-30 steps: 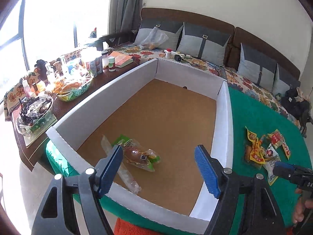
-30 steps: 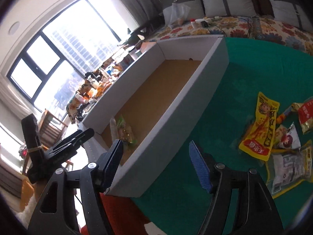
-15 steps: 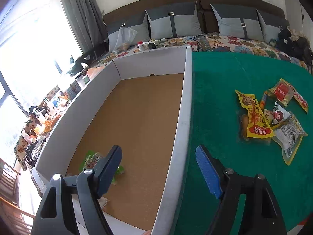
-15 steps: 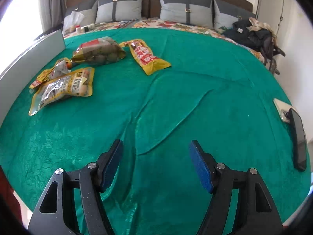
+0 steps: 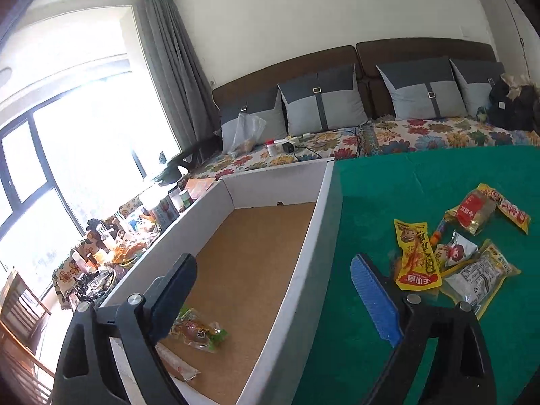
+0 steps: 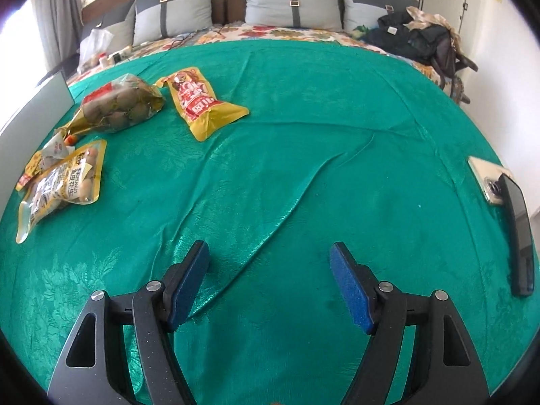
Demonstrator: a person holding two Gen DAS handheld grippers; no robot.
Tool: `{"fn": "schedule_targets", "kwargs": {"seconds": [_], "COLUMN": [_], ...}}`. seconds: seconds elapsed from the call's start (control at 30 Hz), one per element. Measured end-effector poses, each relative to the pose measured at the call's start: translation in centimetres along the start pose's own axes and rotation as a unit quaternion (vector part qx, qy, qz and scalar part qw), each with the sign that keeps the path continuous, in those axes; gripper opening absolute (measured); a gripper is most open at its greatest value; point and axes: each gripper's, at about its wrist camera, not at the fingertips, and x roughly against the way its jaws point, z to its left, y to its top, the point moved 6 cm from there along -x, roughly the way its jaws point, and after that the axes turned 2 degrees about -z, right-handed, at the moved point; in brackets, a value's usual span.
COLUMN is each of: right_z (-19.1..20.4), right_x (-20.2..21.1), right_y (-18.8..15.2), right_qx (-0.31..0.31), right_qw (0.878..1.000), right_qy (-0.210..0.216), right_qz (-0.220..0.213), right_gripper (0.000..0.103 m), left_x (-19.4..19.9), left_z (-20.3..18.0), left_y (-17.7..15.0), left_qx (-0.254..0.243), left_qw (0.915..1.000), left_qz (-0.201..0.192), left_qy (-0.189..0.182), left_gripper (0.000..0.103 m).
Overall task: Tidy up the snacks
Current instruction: 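Move the left tool back over the snack pile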
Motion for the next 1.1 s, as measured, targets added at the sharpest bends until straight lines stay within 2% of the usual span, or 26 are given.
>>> {"fn": "schedule_targets", "kwargs": {"seconds": [0.03,0.1,0.2,0.3,0.43,0.6,0.77,0.97,1.1], "right_z": [0.0,-0.1,-0.1,-0.2,-0.3,-0.4,-0.4,-0.4,-0.4], "right_x": [0.0,-0.1,-0.2,-0.3,-0.3,-0.3,-0.3,-0.5,-0.6], "right_y": [0.0,0.0,0.0,-0.1,-0.1,0.0,0.0,0.0,0.0], "right_qx": [-0.001,-0.003,-0.003,-0.004,-0.006,-0.007,-0.007,-0.007,-0.006], "right_qw": [1.0,1.0,1.0,1.0,1.0,1.0,1.0,1.0,1.0], "right_qy": [0.002,0.002,0.002,0.004,0.003,0.002,0.003,0.006,0.006], "right_qz": [0.0,0.0,-0.003,-0.006,-0.013,-0.012,-0.012,-0.01,-0.009], "right_gripper": [0.078,0.08,0.082,0.084,0.087,0.09,0.091,0.094,0.095], "left_x": [0.6,0.9,-0.4,-2.0,-3.7,-5.8,-6.9,-6.9,-7.2], "left_z": [-1.0,-3.2,-7.2,-10.8,-13.7,-14.2,-14.4,-14.5,-14.4], "left_y": [0.2,-0.4,-3.3,-6.7,-9.9,-11.0,-12.3,-12.4,-12.2], "left_qx": [0.01,0.026,0.039,0.043,0.014,0.009,0.018,0.018,0.023], "left_qw": [0.9998,0.9977,0.9874,0.9731,0.9668,0.9652,0.9587,0.9561,0.958], "left_qz": [-0.003,0.013,0.083,0.145,0.186,0.198,0.215,0.206,0.199], "left_qy": [-0.019,-0.061,-0.128,-0.174,-0.174,-0.171,-0.186,-0.208,-0.206], "left_gripper": [0.101,0.102,0.102,0.102,0.102,0.102,0.102,0.102,0.102]}}
